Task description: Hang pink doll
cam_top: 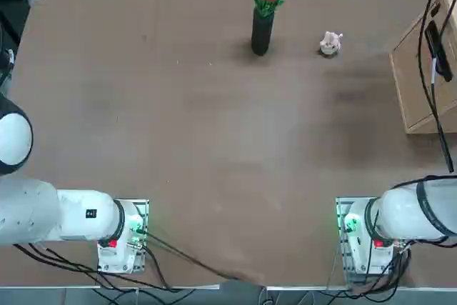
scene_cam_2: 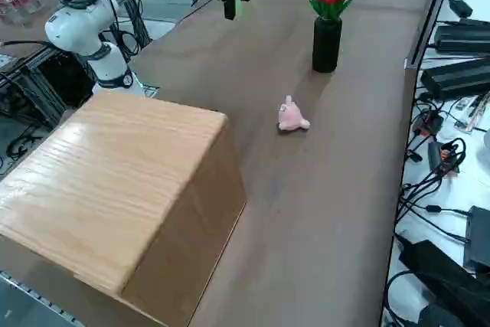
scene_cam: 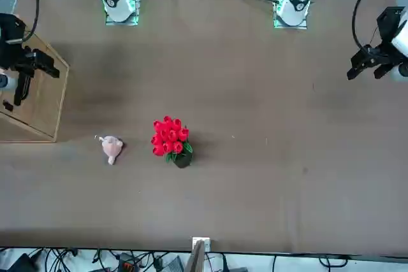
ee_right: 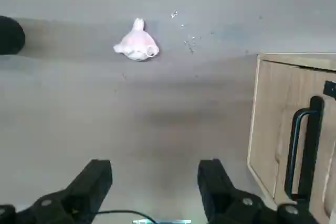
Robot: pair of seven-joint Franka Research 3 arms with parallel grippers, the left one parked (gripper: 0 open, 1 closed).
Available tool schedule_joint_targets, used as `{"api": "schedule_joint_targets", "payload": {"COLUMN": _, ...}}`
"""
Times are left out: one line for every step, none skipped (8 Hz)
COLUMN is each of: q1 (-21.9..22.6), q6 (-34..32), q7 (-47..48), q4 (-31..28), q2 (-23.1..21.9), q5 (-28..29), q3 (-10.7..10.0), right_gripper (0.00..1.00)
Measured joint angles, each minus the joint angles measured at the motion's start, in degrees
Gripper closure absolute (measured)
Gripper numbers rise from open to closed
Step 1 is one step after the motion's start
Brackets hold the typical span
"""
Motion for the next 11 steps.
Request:
{"api": "schedule_joint_targets", "payload": {"q1": 0.0, "q6": 0.0, "q7": 0.0, "q4": 0.0, "q2": 0.0, "q5": 0.0, "q3": 0.0, "right_gripper": 0.0}}
{"api": "schedule_joint_targets", "payload": {"q1": -0.1, "q6": 0.0, "q7": 0.0, "q4": 0.0, "q2": 0.0, "q5": 0.0, "q3": 0.0, "right_gripper": 0.0}}
{"api": "schedule_joint_targets", "payload": {"q1": -0.1, "q6": 0.0, "q7": 0.0, "q4": 0.0, "q2": 0.0, "q5": 0.0, "q3": 0.0, "right_gripper": 0.0}}
{"api": "schedule_joint_targets", "payload": {"q1": -0.1, "q6": 0.0, "q7": -0.1, "q4": 0.0, "q2": 0.0, "q5": 0.0, "q3": 0.0, "right_gripper": 0.0}}
{"api": "schedule_joint_targets", "payload": {"q1": -0.1, "q6": -0.1, "q7": -0.1, "q4": 0.0, "q2": 0.0, "q5": 0.0, "q3": 0.0, "right_gripper": 0.0}}
{"api": "schedule_joint_targets", "payload": {"q1": -0.1, "q6": -0.6, "q7": -0.1, "q4": 0.0, "q2": 0.0, "q5": 0.0, "q3": -0.1, "right_gripper": 0.0}}
{"api": "schedule_joint_targets", "payload": {"q1": -0.1, "q6": -2.3, "q7": -0.1, "q4": 0.0, "q2": 0.1, "q5": 0.0, "q3": -0.1, "right_gripper": 0.0}}
{"api": "schedule_joint_targets", "payload": {"q1": -0.2, "q6": -5.3, "q7": 0.0, "q4": 0.0, "q2": 0.2, "q5": 0.0, "q3": -0.1, "right_gripper": 0.0}}
{"api": "schedule_joint_targets", "payload": {"q1": -0.4, "q6": -9.2, "q7": 0.1, "q4": -0.1, "q2": 0.5, "q5": 0.0, "q3": -0.1, "right_gripper": 0.0}}
{"api": "schedule_joint_targets", "payload": {"q1": -0.8, "q6": -13.6, "q7": 0.4, "q4": -0.2, "q2": 1.3, "q5": 0.0, "q3": -0.2, "right_gripper": 0.0}}
{"api": "schedule_joint_targets", "payload": {"q1": -1.4, "q6": -17.2, "q7": 0.7, "q4": -0.4, "q2": 2.4, "q5": 0.0, "q3": -0.3, "right_gripper": 0.0}}
